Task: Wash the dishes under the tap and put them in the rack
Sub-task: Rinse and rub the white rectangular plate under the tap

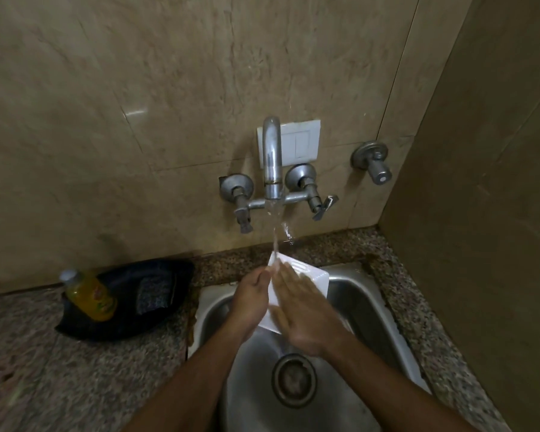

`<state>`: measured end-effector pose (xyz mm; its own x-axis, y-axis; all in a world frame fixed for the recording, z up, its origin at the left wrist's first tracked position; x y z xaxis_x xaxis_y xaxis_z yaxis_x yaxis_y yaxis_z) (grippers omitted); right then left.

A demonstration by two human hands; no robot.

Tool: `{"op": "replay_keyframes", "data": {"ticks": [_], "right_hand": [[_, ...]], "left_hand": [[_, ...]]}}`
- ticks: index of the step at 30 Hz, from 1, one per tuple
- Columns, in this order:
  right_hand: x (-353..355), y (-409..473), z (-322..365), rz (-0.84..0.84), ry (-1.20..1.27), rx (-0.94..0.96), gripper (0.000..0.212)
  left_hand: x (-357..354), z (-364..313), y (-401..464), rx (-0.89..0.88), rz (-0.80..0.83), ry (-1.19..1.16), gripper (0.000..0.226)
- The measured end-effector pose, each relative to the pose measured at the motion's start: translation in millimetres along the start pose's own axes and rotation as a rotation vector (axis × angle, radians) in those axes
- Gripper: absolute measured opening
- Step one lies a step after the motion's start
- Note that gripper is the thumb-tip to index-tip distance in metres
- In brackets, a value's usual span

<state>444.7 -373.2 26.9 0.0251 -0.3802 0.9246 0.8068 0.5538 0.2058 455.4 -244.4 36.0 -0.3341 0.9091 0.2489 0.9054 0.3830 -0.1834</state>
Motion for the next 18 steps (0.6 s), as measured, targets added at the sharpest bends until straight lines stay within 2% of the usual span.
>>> {"op": "replay_keyframes", "data": {"ticks": [2,12,15,18], "right_hand": [[-4,-3,3,0.065,0.065,-0.003,0.071],[6,7,0,0.047,-0.024,0.037,0.073],[4,4,2,0.092,0.048,0.038,0.074],[6,13,-6,0.067,-0.061,0.044,0.070]], "left_hand": [[0,6,1,0.014,-0.013,-0.006,0.029],[2,5,-2,0.017,-0.034,-0.030,0.030],[4,4,1,0.031,-0.033,-0.046,0.029],[2,6,-6,0.063,-0.018,-0.068,0.028]]}}
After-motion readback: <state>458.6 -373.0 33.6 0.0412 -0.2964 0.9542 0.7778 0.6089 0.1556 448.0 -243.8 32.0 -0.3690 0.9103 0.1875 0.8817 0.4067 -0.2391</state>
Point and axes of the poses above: each hand's wrist, its own y-axis towards the middle knuckle, its own x-axis out of the back of the hand, z = x × y, the point moved 3 cm from there along y, towards the middle knuckle, and after that the axes turned 9 degrees about -z, right-handed, at the moved point
